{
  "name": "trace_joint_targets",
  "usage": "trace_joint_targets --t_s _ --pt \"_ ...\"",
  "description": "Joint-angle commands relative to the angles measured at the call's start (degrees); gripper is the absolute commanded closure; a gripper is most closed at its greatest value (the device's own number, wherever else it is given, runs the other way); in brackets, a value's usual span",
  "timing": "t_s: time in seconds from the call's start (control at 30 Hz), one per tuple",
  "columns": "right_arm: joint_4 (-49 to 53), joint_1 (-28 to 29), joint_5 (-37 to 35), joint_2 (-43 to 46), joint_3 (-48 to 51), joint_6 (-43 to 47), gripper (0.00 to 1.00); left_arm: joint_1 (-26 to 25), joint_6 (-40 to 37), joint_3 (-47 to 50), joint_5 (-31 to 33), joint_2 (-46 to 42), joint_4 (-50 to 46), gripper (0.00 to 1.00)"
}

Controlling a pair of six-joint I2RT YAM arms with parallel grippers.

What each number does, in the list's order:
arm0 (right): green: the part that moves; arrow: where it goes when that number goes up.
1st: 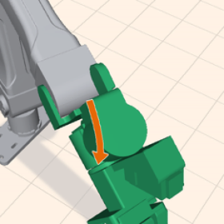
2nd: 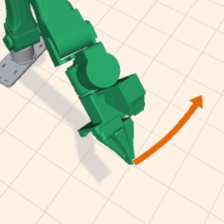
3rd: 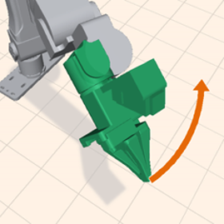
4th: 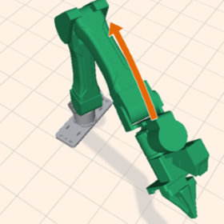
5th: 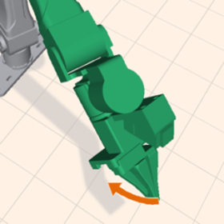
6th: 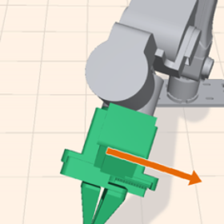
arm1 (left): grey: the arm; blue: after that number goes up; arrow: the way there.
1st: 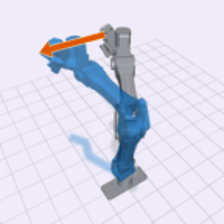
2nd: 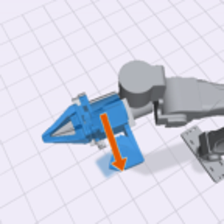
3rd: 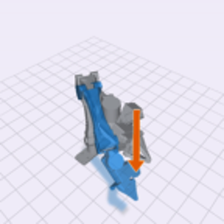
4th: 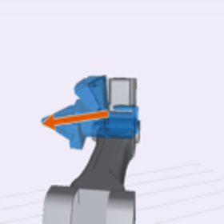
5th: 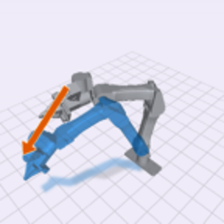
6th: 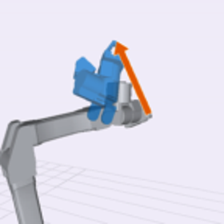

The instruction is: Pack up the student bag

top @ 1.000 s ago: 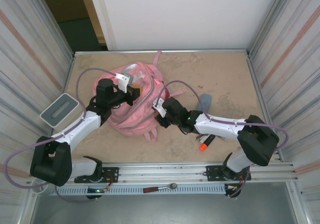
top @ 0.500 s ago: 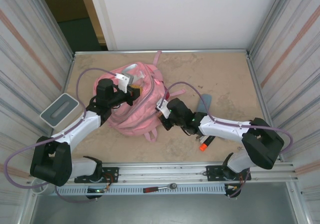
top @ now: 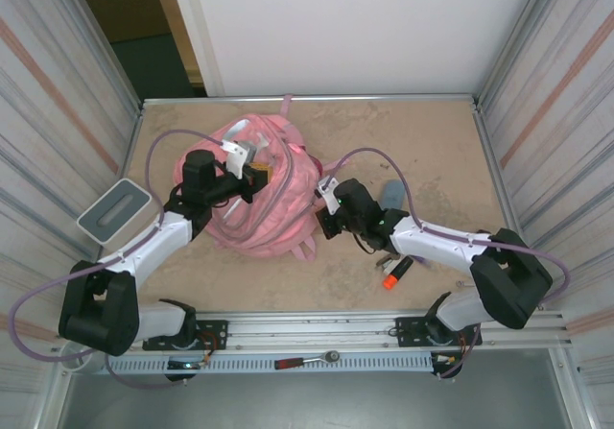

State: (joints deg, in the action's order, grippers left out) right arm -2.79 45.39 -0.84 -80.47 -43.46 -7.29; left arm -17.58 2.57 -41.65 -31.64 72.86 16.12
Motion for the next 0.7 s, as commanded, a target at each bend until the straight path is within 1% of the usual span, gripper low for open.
trace_joint_targets --t_s 0.0,0.1,0.17,0.27,0.33,0.37,0.4,0.43,0.53,0.6,0.67 --pt "3.8 -2.0 -7.8 2.9 0.4 -1.9 1.00 1.4 -3.2 -2.1 -1.2 0.3 -1.1 1.00" --pt "1.3 -1.3 -4.2 3.9 1.5 -0.2 1.00 1.3 -3.4 -2.9 0.0 2.4 -0.8 1.00" --pt "0.2 0.0 -3.2 3.3 1.3 0.7 1.00 0.5 -3.7 -3.6 0.3 3.9 -0.8 0.99" --pt "-0.3 1.1 -3.1 0.9 0.1 0.8 1.00 -1.1 -4.2 -4.6 1.1 5.9 -1.2 0.91" --pt "-0.8 1.1 -3.2 -0.3 -0.3 0.1 1.00 -1.8 -4.2 -4.8 1.9 6.4 -1.8 0.81" --pt "-0.8 1.0 -3.4 -0.5 -0.4 -0.1 1.00 -2.0 -4.3 -4.6 2.7 6.1 -2.1 0.73" --pt "-0.7 0.9 -3.6 -0.6 -0.4 -0.3 1.00 -2.3 -4.7 -4.3 4.3 5.5 -2.7 0.63" --pt "-0.5 0.7 -3.5 -0.6 -0.4 -0.7 1.00 -3.1 -5.6 -3.7 6.9 4.5 -3.5 0.57" --pt "-0.4 0.1 -1.9 0.0 -0.1 -1.5 1.00 -6.9 -10.3 -0.9 16.8 -0.1 -5.3 0.42" --pt "-0.5 -0.3 -0.4 0.6 0.0 -2.4 1.00 -10.3 -13.7 1.7 23.0 -3.8 -5.6 0.37" --pt "-0.9 -0.5 0.7 1.1 0.1 -3.2 1.00 -14.1 -17.3 4.4 26.2 -7.5 -5.7 0.36"
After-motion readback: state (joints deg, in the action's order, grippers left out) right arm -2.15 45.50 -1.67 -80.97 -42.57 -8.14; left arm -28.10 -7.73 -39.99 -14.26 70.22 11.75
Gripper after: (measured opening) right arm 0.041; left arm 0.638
